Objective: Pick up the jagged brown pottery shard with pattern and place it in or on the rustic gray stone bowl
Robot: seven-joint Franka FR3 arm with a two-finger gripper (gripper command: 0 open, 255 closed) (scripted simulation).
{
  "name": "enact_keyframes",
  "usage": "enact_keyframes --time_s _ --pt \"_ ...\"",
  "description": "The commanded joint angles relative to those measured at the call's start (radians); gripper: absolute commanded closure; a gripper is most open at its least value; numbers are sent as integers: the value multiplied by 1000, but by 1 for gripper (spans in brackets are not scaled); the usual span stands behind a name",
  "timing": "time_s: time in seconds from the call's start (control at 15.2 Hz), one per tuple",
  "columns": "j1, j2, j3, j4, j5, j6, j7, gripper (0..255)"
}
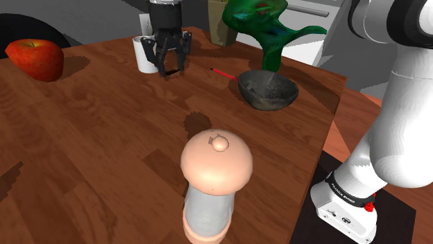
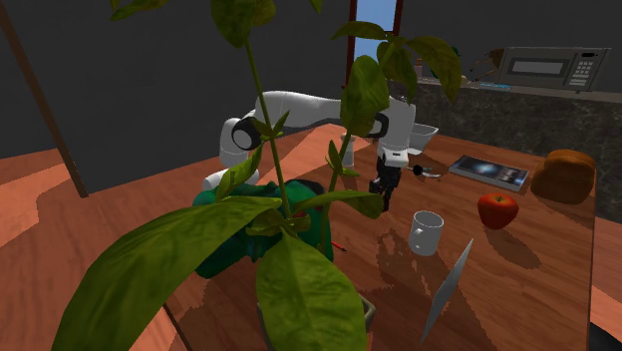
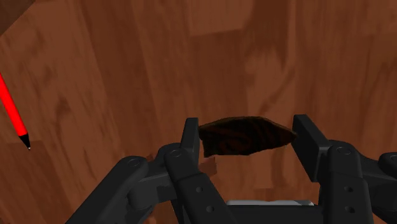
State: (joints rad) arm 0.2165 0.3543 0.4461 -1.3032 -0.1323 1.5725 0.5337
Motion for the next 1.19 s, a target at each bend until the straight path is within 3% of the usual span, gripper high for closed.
enact_keyframes --time_s 0.0,0.53,0.99,1.12 --pt "8 10 1 44 -4 -35 2 255" --pt "41 61 1 231 -26 -173 6 255" --pt "94 144 -4 456 -62 -316 8 255" --pt "12 -8 9 224 -2 -231 -9 255"
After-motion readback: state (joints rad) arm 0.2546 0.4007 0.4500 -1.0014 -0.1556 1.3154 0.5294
